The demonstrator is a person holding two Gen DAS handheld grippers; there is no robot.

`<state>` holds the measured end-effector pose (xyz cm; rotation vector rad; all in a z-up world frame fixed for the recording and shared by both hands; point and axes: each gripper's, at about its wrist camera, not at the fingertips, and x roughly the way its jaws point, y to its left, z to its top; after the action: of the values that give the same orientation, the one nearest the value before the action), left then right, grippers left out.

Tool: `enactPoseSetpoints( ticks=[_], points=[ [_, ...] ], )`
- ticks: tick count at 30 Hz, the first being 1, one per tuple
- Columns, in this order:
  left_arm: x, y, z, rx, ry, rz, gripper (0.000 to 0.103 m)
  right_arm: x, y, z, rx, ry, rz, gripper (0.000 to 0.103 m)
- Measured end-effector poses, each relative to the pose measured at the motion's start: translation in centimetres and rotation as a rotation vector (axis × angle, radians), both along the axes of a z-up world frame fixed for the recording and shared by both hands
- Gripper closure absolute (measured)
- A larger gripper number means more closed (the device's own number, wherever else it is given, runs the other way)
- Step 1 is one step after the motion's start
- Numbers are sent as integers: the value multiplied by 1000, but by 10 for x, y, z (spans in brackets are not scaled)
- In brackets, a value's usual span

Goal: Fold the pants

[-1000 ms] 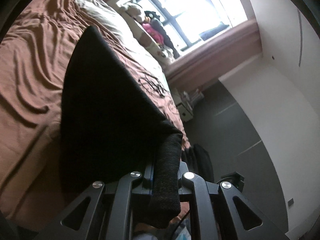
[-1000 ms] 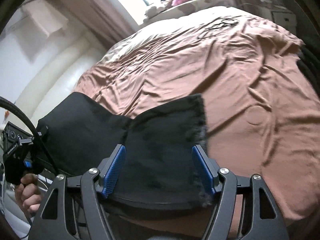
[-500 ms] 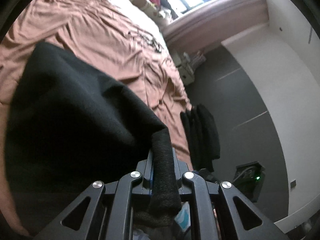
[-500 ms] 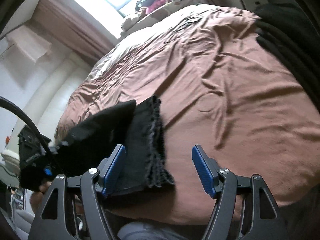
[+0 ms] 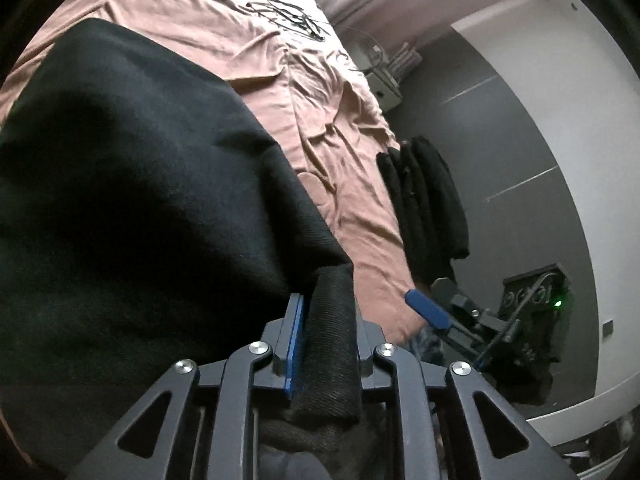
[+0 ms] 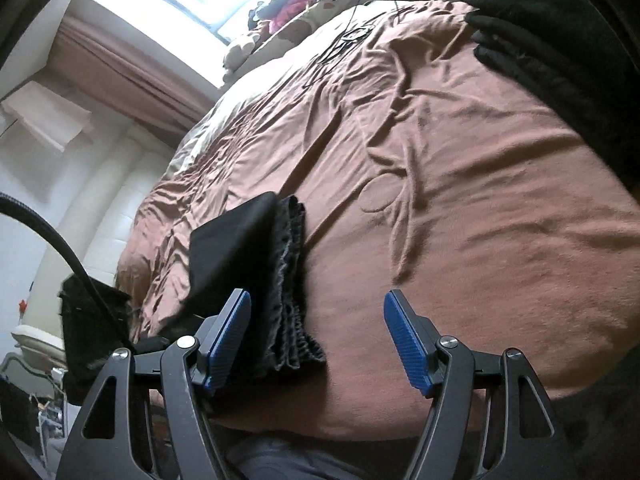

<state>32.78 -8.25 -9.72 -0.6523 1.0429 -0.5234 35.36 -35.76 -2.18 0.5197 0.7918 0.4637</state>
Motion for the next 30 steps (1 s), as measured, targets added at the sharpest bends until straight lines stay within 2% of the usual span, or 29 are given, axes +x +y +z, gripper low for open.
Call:
enactPoseSetpoints(
  ticks=[1,3,5,9,11,16,17,19,20,24,27,30],
  points=[
    [-1,2,1,-5,2,-3,76,1,2,0,1,-2,8,35],
    [-4,9,3,-36,13,-9,43,2,6,-1,8,-6,28,35],
    [-10,16,9,-19,-7,8,36,4,11,-2,22,-4,48,35],
    [-21,29,11,-17,-8,20,36,9,21,-7,54,1,79,35],
    [-25,41,10,10,-11,43,36,11,30,-9,63,5,111,35],
    [-37,74,5,49,-6,105,36,17,54,-14,15,10,176,36],
    [-39,81,5,62,-5,118,36,19,58,-14,4,10,181,40],
    [-42,92,3,75,0,136,36,21,67,-15,-14,16,208,57],
    [-44,99,2,79,2,146,36,21,71,-15,-24,19,217,60],
    [-53,123,-2,103,8,190,36,23,87,-15,-132,27,215,91],
    [-58,139,-9,122,19,218,36,24,86,-14,-136,41,201,97],
    [-61,152,-18,129,40,243,36,18,91,-11,-137,43,207,98]
  ],
)
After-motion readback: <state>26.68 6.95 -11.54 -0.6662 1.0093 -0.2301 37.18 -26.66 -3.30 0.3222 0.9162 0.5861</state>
